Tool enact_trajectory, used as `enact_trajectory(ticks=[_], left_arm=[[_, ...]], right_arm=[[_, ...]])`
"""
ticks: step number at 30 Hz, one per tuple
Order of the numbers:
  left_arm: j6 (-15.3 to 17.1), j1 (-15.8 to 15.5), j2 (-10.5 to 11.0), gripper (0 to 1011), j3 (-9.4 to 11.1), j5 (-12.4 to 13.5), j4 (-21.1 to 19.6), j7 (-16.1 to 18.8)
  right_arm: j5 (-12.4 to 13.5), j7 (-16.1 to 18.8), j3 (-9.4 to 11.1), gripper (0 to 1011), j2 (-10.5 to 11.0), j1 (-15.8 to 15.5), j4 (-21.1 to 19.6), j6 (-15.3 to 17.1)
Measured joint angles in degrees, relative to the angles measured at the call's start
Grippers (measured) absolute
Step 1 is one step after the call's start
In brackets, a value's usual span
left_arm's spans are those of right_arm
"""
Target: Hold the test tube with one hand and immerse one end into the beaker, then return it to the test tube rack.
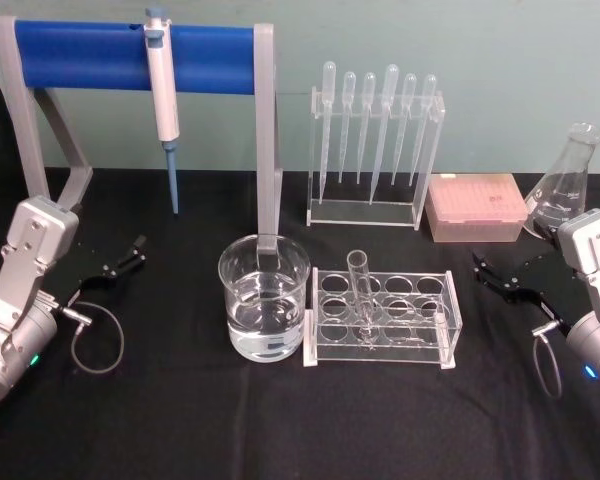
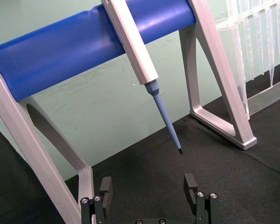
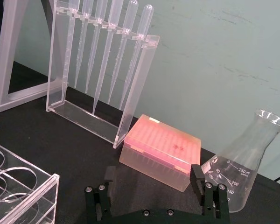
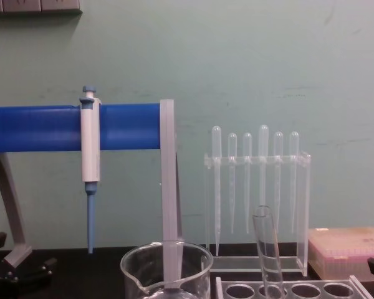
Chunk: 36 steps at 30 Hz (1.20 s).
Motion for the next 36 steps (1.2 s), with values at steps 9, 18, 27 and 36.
enact_trajectory(ticks=[9,18,27,36], left_arm=[[0.00,0.00,0.00,1000,0.00,0.00,0.00,0.00],[0.00,0.00,0.00,1000,0.00,0.00,0.00,0.00],[0.00,0.00,0.00,1000,0.00,0.00,0.00,0.00],[0.00,0.00,0.00,1000,0.00,0.00,0.00,0.00]], right_arm=[[0.00,0.00,0.00,1000,0.00,0.00,0.00,0.00],[0.00,0.00,0.00,1000,0.00,0.00,0.00,0.00],[0.39,0.09,0.98,1000,0.47,-1.20,-0.85,-0.53],[-0.29,-2.40,5.61,1000,5.53,-10.84,-10.61,-1.08]])
